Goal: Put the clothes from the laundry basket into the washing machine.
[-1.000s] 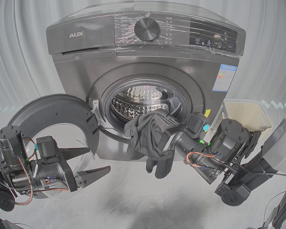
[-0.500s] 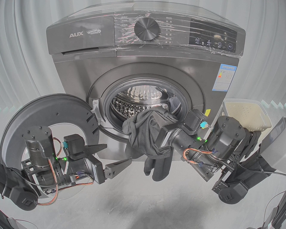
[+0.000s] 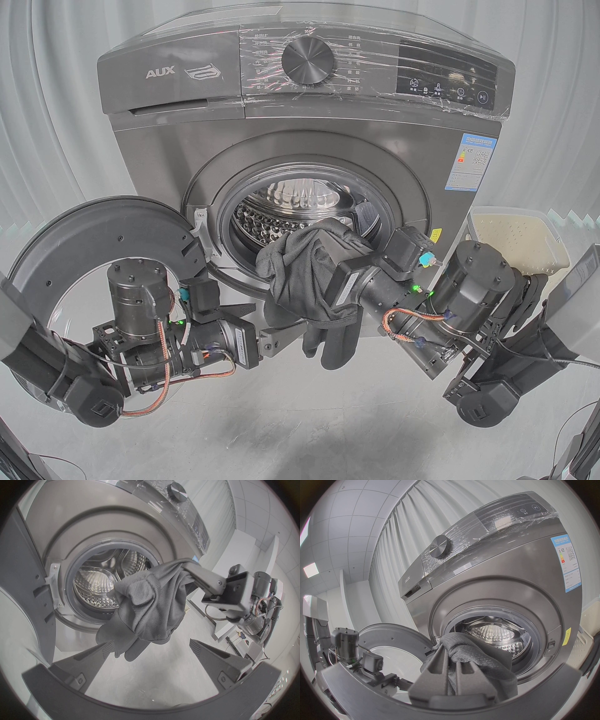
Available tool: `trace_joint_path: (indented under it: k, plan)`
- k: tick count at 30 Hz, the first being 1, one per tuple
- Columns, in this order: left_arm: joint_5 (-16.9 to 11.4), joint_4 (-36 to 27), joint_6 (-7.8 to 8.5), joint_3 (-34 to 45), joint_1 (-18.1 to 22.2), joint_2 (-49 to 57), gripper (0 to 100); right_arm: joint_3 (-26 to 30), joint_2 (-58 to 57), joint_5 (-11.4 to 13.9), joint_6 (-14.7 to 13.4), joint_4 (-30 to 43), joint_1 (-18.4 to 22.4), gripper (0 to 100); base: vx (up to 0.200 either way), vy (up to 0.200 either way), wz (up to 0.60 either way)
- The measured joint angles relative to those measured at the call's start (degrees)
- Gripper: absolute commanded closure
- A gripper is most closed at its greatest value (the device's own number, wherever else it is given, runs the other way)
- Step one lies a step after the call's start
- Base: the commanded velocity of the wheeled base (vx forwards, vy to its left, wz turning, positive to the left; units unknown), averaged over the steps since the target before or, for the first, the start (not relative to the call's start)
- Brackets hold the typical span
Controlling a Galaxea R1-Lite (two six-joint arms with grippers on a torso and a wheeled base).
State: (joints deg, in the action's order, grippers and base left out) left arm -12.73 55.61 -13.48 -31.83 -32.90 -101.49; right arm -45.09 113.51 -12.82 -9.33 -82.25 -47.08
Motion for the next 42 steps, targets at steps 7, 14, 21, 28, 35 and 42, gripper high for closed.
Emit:
trace_joint_path:
  k: [7, 14, 21, 28, 35, 42]
  plan:
    - [-0.4, 0.2, -2.55, -2.7, -0.1, -3.4, 0, 0.1, 0.0, 0.0, 0.0, -0.4, 0.0, 100, 0.0, 0.0, 0.0]
    - [-0.5, 1.1, -3.38, -5.4, -0.9, -5.9, 0, 0.2, 0.1, 0.0, 0.0, -0.6, -0.1, 100, 0.0, 0.0, 0.0]
    - [0.0, 4.8, -3.45, -7.4, -1.9, -8.8, 0, 0.4, 0.2, 0.0, 0.0, -0.7, -0.2, 100, 0.0, 0.0, 0.0]
    - [0.1, 8.5, -3.54, -7.8, -2.1, -10.8, 0, 0.8, 0.2, 0.0, -0.1, -0.8, -0.2, 100, 0.0, 0.0, 0.0]
    - [0.2, 10.5, -3.18, -8.0, -2.2, -11.8, 100, 0.9, 0.3, 0.0, -0.1, -0.9, -0.4, 100, 0.0, 0.0, 0.0]
    - [1.2, 17.2, -3.05, -7.9, -2.2, -13.9, 100, 1.0, 0.4, 0.0, -0.1, -1.0, -0.5, 100, 0.0, 0.0, 0.0]
